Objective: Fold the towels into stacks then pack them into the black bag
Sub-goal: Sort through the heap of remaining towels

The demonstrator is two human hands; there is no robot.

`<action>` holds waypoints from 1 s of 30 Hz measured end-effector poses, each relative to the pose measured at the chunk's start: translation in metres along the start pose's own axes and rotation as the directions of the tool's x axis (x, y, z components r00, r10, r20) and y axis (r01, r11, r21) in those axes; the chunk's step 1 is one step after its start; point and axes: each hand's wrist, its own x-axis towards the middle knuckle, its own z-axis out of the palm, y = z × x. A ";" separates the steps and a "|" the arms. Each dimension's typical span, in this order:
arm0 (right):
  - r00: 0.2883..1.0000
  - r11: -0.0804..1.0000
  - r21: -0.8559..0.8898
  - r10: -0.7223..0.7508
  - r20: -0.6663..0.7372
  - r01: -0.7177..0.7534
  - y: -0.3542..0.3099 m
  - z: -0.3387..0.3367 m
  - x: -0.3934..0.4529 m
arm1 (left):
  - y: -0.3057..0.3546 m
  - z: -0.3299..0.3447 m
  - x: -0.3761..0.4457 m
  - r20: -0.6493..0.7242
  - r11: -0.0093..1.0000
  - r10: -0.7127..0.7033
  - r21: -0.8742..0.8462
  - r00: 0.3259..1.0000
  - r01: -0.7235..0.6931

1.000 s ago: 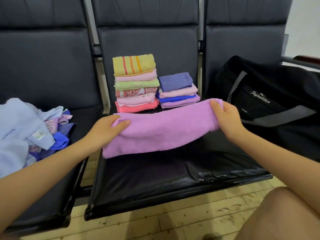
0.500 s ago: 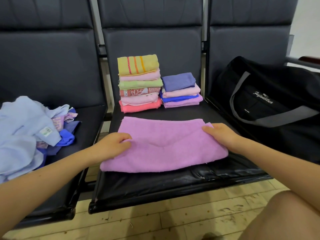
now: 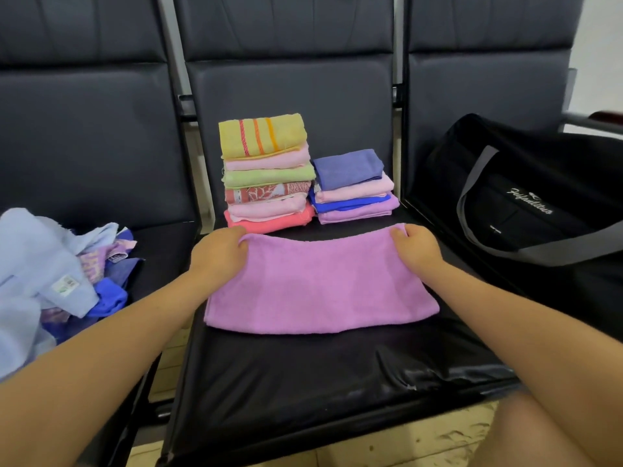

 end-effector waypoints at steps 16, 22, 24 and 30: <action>0.922 0.880 -0.423 0.327 0.208 -0.217 0.011 -0.001 0.004 | 0.021 0.032 -0.031 0.096 0.987 0.143 0.061 0.985 -0.149; 0.820 0.907 -0.298 0.402 0.407 -0.297 0.001 -0.004 -0.017 | 0.006 0.033 -0.046 0.213 0.965 -0.040 0.262 0.976 -0.018; 0.803 0.897 -0.135 0.437 0.405 -0.420 -0.001 -0.006 -0.018 | -0.001 0.029 -0.047 0.214 0.974 -0.068 0.224 0.974 0.018; 0.706 0.629 0.330 0.564 0.429 -0.704 -0.019 -0.001 -0.024 | -0.011 0.024 -0.053 0.183 0.998 -0.049 0.044 0.982 0.042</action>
